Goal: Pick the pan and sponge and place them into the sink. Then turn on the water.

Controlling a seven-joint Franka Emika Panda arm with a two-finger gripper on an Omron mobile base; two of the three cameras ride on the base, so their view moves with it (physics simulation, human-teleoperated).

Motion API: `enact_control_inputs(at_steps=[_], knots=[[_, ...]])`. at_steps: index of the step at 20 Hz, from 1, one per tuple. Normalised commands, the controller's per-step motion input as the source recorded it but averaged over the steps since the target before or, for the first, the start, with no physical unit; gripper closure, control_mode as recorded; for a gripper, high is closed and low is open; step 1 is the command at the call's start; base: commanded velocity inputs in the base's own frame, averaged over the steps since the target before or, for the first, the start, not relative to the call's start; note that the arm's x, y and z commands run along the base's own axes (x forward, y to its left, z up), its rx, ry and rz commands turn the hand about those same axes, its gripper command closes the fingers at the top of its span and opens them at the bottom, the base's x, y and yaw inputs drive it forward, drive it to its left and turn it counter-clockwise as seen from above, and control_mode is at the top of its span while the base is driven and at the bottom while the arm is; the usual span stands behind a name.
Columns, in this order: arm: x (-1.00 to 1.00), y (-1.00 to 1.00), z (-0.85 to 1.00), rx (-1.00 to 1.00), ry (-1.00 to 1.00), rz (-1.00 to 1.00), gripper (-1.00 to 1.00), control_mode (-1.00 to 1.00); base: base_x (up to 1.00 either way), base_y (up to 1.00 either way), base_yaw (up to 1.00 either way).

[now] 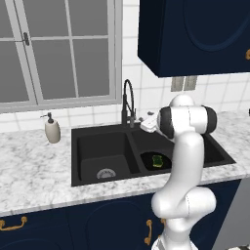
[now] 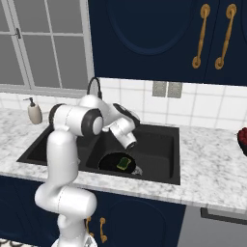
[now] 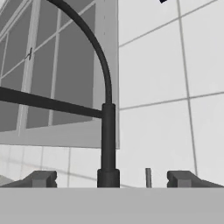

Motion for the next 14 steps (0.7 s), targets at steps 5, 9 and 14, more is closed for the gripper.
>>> enact_control_inputs(at_steps=[5,9,14], knots=[[0.37,0.1,-0.02,0.0,0.0,0.0,-1.0,-1.0,0.0,0.0,0.0],[0.4,0.0,0.0,0.0,0.0,0.0,-1.0,-1.0,0.0,0.0,0.0],[0.38,0.05,-0.07,0.0,0.0,0.0,-1.0,-1.0,0.0,0.0,0.0]])
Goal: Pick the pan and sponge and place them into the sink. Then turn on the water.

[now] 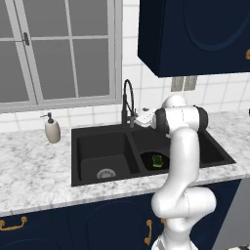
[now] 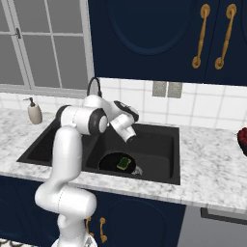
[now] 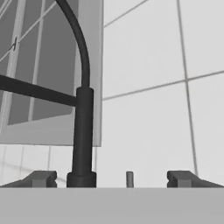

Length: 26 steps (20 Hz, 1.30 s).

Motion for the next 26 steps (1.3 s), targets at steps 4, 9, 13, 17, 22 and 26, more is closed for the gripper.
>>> enact_control_inputs(at_steps=[4,9,13,17,22,26], knots=[[0.38,0.08,-0.16,0.0,0.0,0.0,-1.0,-1.0,0.0,0.0,0.0],[0.35,0.04,-0.12,0.0,0.0,0.0,-1.0,-1.0,0.0,0.0,0.0],[0.38,0.0,-0.06,0.0,0.0,0.0,-1.0,-1.0,0.0,0.0,0.0],[0.36,0.0,-0.03,0.0,0.0,0.0,-1.0,-1.0,0.0,0.0,0.0],[0.26,0.0,-0.01,0.0,0.0,0.0,-1.0,-1.0,0.0,0.0,0.0],[0.14,0.02,0.0,0.0,0.0,0.0,1.0,-1.0,0.0,0.0,0.0]])
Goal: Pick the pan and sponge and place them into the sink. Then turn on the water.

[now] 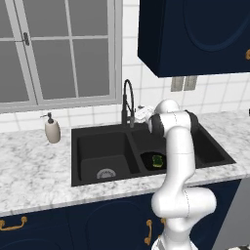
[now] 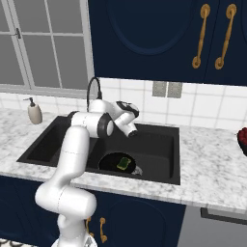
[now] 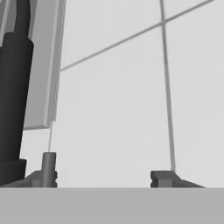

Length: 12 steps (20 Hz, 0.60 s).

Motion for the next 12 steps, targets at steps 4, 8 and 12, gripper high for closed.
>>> enact_control_inputs(at_steps=[4,8,12], knots=[[0.12,0.0,0.0,0.0,0.0,0.0,1.0,-1.0,0.0,0.0,0.0],[0.26,-0.03,0.0,0.0,0.0,-0.02,1.0,-1.0,0.0,0.0,0.0],[0.38,-0.2,0.0,0.0,0.0,-0.06,1.0,-1.0,0.0,0.0,0.0]])
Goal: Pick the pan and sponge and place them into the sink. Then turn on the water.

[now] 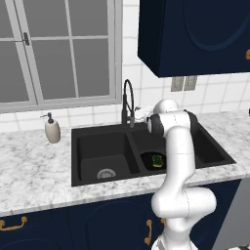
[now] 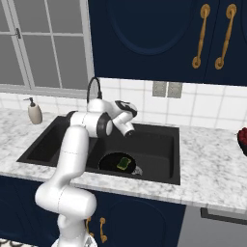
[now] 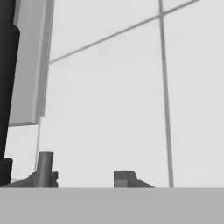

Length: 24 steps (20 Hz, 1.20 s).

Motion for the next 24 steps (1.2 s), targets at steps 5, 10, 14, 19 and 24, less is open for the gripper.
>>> enact_control_inputs(at_steps=[5,10,14,19,24], knots=[[0.43,-0.65,-0.16,0.01,0.0,-0.07,1.0,-1.0,0.0,0.0,0.0],[0.37,-1.0,-0.26,0.11,0.0,0.0,1.0,-1.0,0.0,0.0,0.0],[0.37,-1.0,-0.39,0.09,0.0,0.0,1.0,-1.0,0.0,0.0,0.0],[0.28,-1.0,-0.51,0.13,0.0,0.04,1.0,-1.0,0.0,0.0,0.0],[0.26,-1.0,-0.63,0.17,0.03,0.07,1.0,-1.0,0.0,0.0,0.0]])
